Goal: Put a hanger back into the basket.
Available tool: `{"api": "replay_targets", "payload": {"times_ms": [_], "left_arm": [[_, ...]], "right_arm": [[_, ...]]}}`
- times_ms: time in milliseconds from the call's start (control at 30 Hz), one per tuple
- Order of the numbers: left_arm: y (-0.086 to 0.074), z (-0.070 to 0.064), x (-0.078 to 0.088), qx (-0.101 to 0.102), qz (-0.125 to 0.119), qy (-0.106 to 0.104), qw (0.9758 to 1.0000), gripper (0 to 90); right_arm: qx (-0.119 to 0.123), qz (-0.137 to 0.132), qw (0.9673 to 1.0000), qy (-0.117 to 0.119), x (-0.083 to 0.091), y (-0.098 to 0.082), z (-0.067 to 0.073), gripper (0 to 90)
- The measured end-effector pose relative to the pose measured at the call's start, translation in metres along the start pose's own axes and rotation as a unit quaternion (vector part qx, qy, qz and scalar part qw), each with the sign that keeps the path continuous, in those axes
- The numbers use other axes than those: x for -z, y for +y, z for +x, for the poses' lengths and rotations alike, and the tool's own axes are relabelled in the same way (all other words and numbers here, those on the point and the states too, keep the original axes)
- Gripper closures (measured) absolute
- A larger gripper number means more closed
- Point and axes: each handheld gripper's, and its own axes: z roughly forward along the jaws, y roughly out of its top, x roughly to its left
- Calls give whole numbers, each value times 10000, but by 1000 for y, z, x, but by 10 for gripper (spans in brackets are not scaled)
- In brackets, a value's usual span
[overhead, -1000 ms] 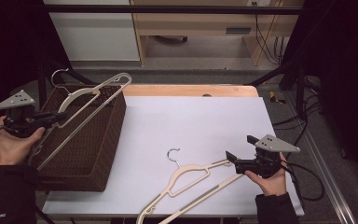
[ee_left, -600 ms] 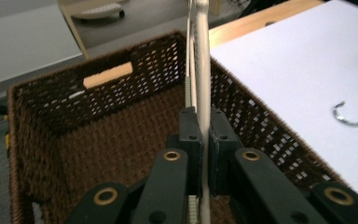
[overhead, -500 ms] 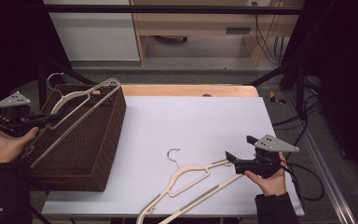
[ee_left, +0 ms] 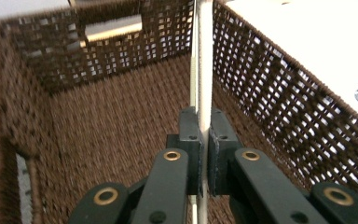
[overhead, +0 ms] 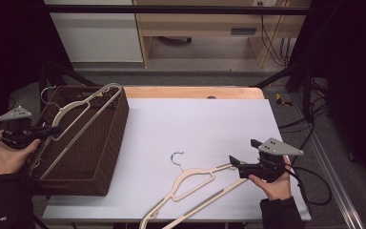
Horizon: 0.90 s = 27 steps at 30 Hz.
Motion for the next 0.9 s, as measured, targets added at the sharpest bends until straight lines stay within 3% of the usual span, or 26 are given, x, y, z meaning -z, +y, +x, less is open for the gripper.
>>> {"api": "replay_targets", "payload": {"times_ms": [167, 233, 367, 467, 567, 633, 767, 900], "left_arm": [[-13, 2, -13, 109, 269, 83, 9995, 863], [-15, 1, -20, 113, 347, 51, 9993, 861], [-15, -3, -32, 93, 620, 180, 9979, 858], [-15, -3, -37, 88, 785, 388, 9961, 854], [-16, 1, -39, 156, 1000, 704, 9924, 841], [-17, 3, -38, 267, 988, 738, 9920, 822], [-18, 8, -36, 319, 1181, 973, 9877, 775], [-19, 12, -31, 469, 1093, 1119, 9866, 716]], "right_arm": [[-4, 34, 10000, -8, -2, -1, 1, 67], [10, 65, 10000, 7, -2, -1, 1, 67], [9, 68, 10000, -14, -3, -1, 2, 68], [16, 67, 10000, -11, -3, -1, 2, 69], [3, 82, 10000, 0, -4, -1, 3, 69], [7, 86, 10000, 5, -4, -1, 3, 69], [26, 88, 10000, 21, -5, -2, 3, 69], [28, 92, 10000, 25, -5, -2, 3, 69]]}}
